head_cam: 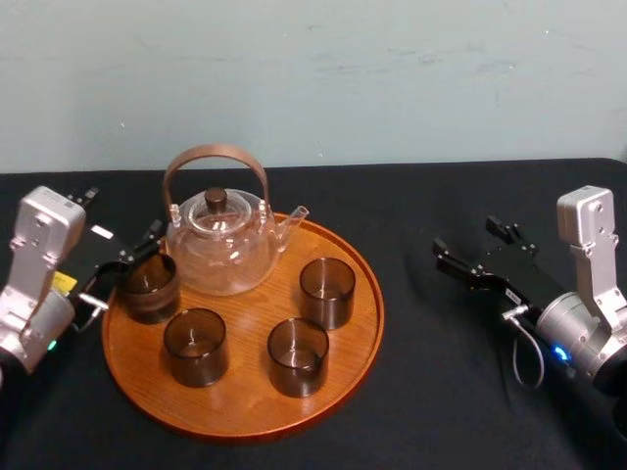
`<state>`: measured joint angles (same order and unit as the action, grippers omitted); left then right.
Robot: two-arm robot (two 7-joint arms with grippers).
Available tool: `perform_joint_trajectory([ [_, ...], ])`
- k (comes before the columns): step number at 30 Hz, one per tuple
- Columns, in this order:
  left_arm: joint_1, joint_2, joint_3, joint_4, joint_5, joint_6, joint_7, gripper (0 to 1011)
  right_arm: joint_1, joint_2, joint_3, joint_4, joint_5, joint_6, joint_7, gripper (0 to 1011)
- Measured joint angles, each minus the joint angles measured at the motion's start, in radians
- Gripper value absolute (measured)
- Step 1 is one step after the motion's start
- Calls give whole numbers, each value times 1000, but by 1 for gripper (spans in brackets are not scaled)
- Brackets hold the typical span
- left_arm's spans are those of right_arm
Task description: Pick up the glass from the table and place it on the tray.
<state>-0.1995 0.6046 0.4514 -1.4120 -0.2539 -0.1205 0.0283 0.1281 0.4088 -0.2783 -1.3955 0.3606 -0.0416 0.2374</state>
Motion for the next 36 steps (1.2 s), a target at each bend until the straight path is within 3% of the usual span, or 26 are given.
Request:
perform_joint_trajectory([
  [36,0,0,0,0,0,0,0,1001,0,6,-3,-6,5,4,2,1002],
])
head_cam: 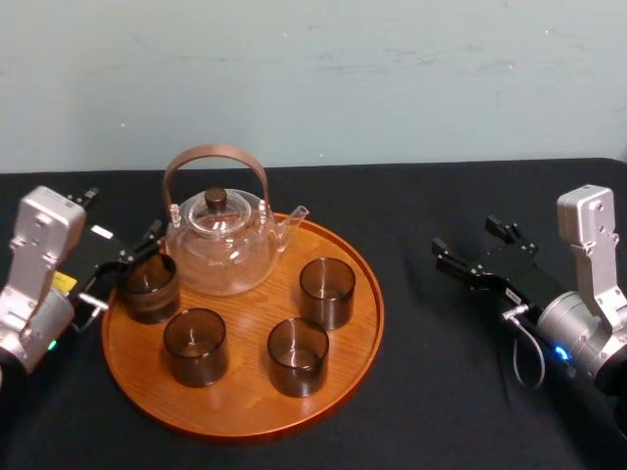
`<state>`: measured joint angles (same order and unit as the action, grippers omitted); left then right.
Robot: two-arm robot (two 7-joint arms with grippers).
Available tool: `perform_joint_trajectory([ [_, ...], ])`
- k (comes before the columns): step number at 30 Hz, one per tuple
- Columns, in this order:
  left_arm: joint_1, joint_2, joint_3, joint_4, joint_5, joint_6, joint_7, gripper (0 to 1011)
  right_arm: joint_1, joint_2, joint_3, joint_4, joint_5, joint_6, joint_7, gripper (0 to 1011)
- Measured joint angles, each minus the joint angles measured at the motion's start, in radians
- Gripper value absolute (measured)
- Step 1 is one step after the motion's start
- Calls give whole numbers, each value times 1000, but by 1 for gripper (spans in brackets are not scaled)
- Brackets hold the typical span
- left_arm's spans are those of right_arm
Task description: Pick up the glass from the table and place it on the tray.
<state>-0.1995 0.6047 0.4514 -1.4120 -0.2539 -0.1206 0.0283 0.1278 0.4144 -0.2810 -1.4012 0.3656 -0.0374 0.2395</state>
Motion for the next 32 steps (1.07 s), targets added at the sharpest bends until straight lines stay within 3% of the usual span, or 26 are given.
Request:
perform_joint_trajectory([
  [32,0,0,0,0,0,0,0,1001,0,0,0,0,0,0,0,1002],
])
